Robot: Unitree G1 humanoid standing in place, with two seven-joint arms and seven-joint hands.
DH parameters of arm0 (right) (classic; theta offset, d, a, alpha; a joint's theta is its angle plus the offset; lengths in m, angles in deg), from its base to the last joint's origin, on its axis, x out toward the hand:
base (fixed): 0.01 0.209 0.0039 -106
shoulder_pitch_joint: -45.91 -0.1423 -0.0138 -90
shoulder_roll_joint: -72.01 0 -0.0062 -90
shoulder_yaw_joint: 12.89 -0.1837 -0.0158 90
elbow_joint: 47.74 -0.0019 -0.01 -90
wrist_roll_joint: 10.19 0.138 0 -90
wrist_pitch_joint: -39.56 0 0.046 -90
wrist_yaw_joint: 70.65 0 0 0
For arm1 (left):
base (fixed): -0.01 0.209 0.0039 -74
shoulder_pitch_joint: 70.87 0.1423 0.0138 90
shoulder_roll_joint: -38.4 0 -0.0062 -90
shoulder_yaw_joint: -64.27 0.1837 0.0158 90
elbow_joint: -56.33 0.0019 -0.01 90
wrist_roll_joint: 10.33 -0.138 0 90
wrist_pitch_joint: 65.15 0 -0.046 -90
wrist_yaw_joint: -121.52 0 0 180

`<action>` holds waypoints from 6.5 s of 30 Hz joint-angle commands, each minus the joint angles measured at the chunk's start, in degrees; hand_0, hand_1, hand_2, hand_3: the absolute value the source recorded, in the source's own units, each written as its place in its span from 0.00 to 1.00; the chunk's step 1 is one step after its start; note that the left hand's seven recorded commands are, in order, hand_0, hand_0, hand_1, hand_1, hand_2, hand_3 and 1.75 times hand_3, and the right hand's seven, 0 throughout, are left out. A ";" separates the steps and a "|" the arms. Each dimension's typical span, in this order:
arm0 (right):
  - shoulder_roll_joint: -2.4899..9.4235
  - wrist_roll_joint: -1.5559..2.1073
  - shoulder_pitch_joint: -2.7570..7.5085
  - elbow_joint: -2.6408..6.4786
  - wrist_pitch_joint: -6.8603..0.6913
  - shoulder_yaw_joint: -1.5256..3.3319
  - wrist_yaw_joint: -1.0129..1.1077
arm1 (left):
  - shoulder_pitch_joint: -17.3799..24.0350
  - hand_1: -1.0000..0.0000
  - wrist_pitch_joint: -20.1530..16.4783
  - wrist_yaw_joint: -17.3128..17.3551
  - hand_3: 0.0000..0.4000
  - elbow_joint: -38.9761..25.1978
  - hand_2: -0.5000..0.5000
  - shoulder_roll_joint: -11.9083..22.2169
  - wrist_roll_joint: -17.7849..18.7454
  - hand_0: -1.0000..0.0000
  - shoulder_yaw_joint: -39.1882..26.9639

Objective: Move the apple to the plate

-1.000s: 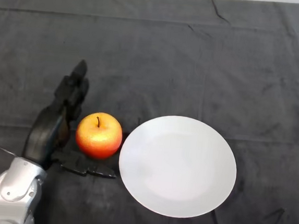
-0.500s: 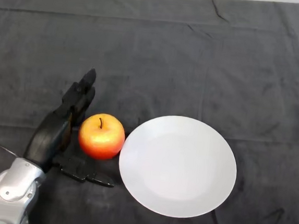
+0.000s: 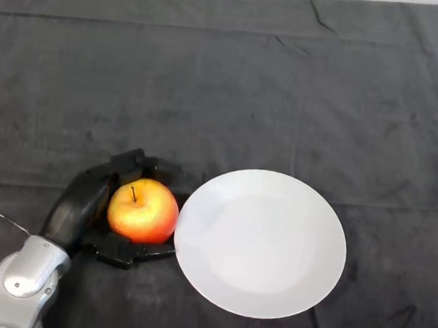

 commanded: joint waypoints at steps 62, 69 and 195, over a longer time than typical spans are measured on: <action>-0.92 1.07 -0.29 -0.81 0.23 -0.89 -0.38 | -1.94 0.01 12.61 -23.00 1.00 -6.96 0.49 -3.68 -11.36 0.00 20.17; -0.98 1.07 -0.34 -0.69 0.21 -0.89 -0.34 | -4.24 0.05 11.15 -24.25 1.00 -1.37 0.47 -3.93 -12.24 0.00 23.03; -1.41 0.90 -0.74 0.34 0.20 -0.86 0.16 | 4.55 1.00 16.92 -1.06 0.00 17.31 0.50 20.94 26.38 1.00 -34.21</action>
